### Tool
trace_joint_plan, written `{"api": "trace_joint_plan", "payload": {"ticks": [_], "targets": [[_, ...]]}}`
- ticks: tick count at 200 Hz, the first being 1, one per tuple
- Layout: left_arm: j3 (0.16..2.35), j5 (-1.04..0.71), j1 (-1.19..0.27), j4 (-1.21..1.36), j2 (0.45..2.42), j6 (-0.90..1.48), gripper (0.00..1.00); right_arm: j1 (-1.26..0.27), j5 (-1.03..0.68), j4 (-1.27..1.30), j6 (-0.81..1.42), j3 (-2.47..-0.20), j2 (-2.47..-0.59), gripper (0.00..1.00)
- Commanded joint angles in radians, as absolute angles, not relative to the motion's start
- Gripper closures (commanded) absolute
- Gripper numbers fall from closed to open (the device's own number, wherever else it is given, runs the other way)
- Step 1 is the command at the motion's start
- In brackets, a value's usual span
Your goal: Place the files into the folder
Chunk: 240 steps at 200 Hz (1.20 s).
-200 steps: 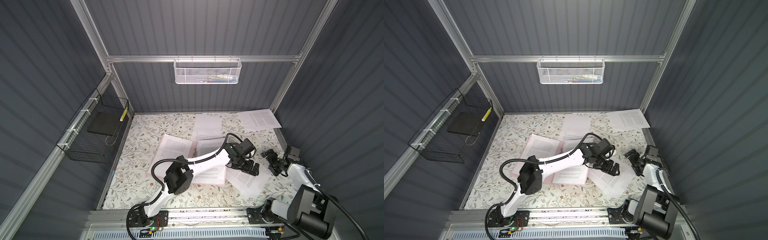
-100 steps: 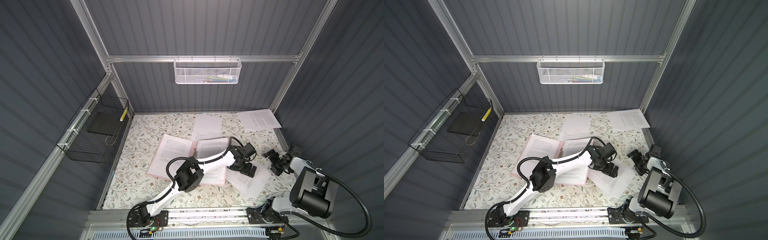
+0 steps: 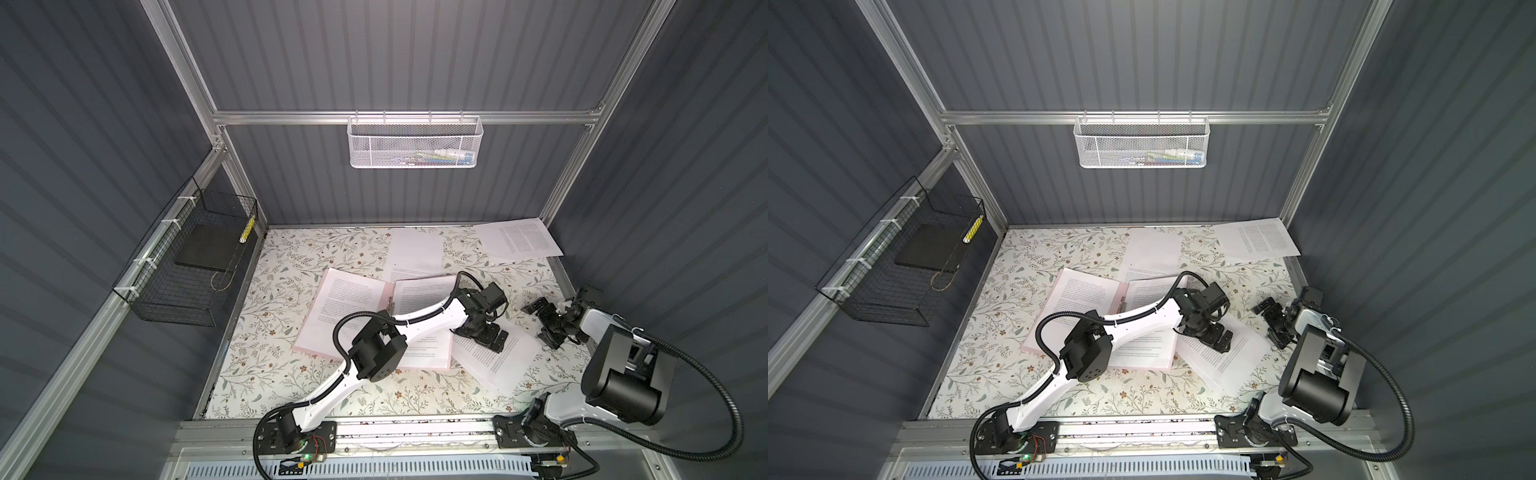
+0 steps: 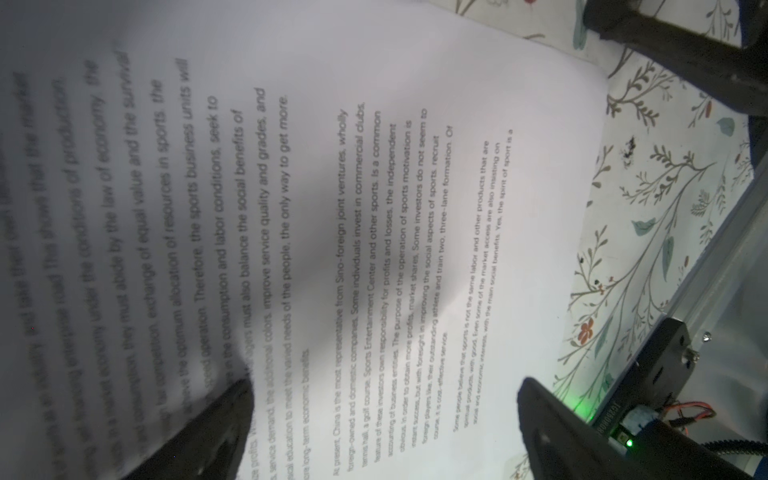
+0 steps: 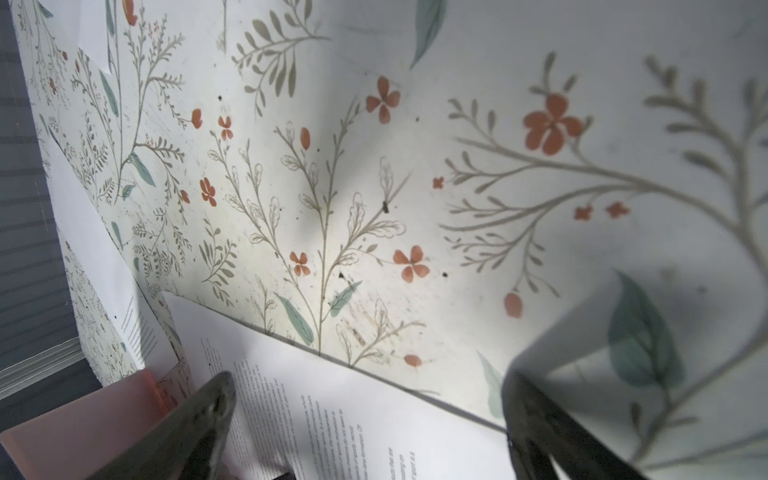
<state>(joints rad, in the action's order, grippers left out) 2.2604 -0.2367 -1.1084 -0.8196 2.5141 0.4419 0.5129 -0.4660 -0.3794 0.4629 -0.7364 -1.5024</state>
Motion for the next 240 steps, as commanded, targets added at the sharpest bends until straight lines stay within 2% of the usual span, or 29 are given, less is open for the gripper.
{"api": "trace_joint_plan", "payload": {"ticks": [1, 22, 55, 81, 175, 201, 240], "targets": [[2.277, -0.264, -1.098, -0.858, 2.56, 0.399, 0.0, 0.499, -0.445, -0.484, 0.446, -0.703, -1.554, 0.01], [2.27, -0.268, -1.098, -0.854, 2.564, 0.391, 0.0, 0.494, -0.429, -0.514, 0.445, -0.7, -1.553, 0.01], [2.262, -0.268, -1.086, -0.845, 2.565, 0.393, 0.0, 0.494, -0.23, -0.567, 0.482, -0.71, -1.446, 0.01], [2.266, -0.279, -1.081, -0.839, 2.562, 0.394, 0.0, 0.494, -0.196, -0.631, 0.488, -0.741, -1.482, 0.01], [2.262, -0.301, -1.077, -0.825, 2.561, 0.398, 0.0, 0.358, -0.292, -0.62, 0.504, -0.715, -1.542, 0.01], [2.273, -0.304, -1.077, -0.831, 2.568, 0.394, 0.0, 0.329, -0.415, -0.612, 0.486, -0.71, -1.571, 0.01], [2.27, -0.303, -1.077, -0.838, 2.575, 0.39, 0.0, 0.328, -0.537, -0.599, 0.493, -0.663, -1.392, 0.01]]}}
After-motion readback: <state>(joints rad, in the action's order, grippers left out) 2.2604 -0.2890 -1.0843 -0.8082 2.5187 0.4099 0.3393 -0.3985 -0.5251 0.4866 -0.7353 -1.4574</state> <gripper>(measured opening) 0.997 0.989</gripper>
